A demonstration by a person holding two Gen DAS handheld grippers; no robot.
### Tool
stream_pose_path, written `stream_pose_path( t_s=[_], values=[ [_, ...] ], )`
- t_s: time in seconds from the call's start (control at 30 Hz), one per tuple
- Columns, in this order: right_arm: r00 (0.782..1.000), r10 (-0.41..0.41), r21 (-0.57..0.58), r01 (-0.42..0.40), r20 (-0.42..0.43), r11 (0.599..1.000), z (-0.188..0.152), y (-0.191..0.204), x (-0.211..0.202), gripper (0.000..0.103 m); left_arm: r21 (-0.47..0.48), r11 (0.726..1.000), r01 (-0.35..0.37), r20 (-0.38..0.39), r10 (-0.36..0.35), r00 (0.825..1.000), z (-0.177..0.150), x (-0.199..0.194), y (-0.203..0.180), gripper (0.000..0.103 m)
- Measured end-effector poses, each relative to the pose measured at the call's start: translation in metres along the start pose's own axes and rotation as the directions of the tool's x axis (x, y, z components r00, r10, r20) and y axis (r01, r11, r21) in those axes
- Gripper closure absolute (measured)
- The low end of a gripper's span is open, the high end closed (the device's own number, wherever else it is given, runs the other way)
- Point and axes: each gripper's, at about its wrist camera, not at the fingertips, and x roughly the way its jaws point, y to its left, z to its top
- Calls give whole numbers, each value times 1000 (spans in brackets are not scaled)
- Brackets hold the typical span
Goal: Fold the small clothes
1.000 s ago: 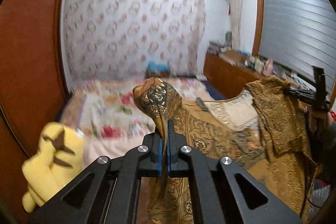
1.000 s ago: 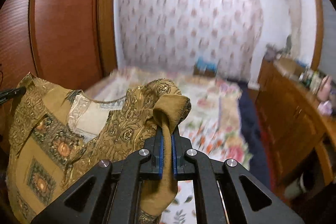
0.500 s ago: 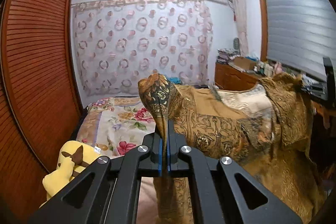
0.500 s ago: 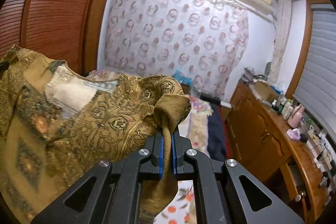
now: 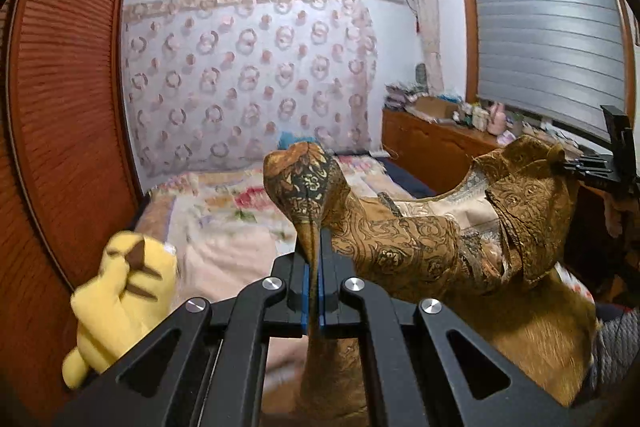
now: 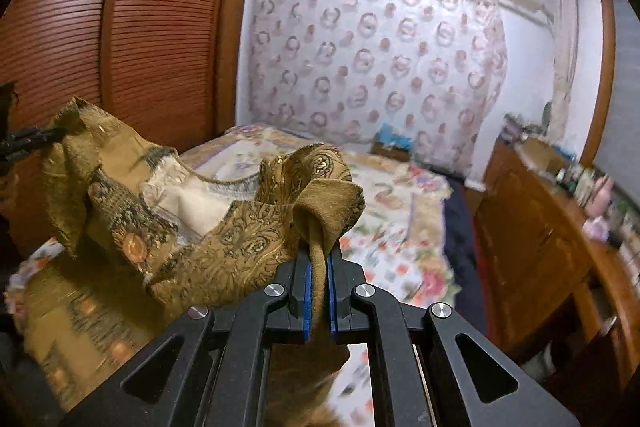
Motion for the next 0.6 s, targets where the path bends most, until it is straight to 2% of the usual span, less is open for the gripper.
stream_pose_path(
  t_s=[0.2,0.3,0.43,0.6],
  values=[
    [993,101,81,-97,-55,992,-55,-12,-21,97,-32,998,46,-92,-49,995,-68,-26,-13,99],
    [987,125,124,-112,-99,986,-89,-16,-39,97,-49,997,53,-154,-59,986,-99,-31,-19,99],
    [969,144,176,-109,-198,978,-124,-28,-49,97,-91,994,59,-245,-80,966,-134,-30,-23,99],
    [941,164,190,-111,-294,976,-147,-43,-56,97,-105,992,69,-292,-97,952,-163,-36,-28,99]
  ],
)
